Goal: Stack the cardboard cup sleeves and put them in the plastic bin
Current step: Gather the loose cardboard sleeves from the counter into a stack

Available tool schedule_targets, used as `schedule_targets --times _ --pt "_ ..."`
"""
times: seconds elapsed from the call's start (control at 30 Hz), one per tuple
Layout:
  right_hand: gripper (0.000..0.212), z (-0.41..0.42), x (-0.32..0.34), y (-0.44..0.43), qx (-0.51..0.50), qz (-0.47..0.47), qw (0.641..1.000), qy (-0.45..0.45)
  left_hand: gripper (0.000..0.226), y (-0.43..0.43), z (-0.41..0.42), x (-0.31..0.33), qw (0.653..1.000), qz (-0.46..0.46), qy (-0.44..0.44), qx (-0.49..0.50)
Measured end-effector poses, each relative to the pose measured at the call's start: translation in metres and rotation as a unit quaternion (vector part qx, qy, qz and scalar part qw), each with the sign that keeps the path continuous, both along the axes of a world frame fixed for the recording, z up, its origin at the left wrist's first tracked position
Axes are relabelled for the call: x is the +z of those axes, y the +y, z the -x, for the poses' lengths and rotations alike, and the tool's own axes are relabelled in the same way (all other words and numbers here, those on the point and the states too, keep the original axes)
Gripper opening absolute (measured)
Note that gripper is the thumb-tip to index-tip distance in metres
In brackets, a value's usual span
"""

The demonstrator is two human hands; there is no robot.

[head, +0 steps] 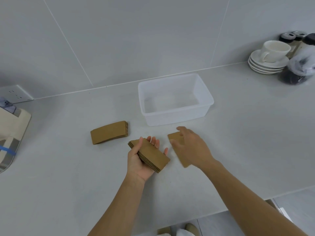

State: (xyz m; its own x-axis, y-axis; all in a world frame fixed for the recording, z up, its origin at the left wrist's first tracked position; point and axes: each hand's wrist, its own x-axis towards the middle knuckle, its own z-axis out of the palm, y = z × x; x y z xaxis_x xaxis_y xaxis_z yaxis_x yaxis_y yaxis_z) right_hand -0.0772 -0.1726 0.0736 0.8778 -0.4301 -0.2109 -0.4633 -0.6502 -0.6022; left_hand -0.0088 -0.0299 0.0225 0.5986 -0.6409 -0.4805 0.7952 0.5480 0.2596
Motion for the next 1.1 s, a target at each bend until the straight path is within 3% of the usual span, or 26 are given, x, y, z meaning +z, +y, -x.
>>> schedule_targets --times 0.13,0.3,0.57,0.87,1.1 --pt "0.067 0.004 -0.026 -0.004 -0.048 0.102 0.993 0.043 0.040 0.001 -0.001 -0.002 1.000 -0.001 0.001 0.001" --pt "0.078 0.013 -0.056 0.006 -0.055 0.156 0.983 0.076 0.040 0.003 -0.001 -0.004 1.000 -0.007 0.006 0.005" --pt "0.048 0.015 -0.061 0.018 -0.040 0.236 0.970 0.048 0.048 0.001 -0.003 -0.004 1.000 -0.012 0.008 -0.002" --pt "0.034 0.008 -0.041 0.009 0.001 0.189 0.982 0.019 0.051 0.004 -0.006 0.000 1.000 -0.010 0.017 0.004" --pt "0.037 -0.012 0.003 0.018 0.027 0.070 0.996 -0.047 0.052 0.009 -0.007 0.006 1.000 -0.005 0.020 0.024"
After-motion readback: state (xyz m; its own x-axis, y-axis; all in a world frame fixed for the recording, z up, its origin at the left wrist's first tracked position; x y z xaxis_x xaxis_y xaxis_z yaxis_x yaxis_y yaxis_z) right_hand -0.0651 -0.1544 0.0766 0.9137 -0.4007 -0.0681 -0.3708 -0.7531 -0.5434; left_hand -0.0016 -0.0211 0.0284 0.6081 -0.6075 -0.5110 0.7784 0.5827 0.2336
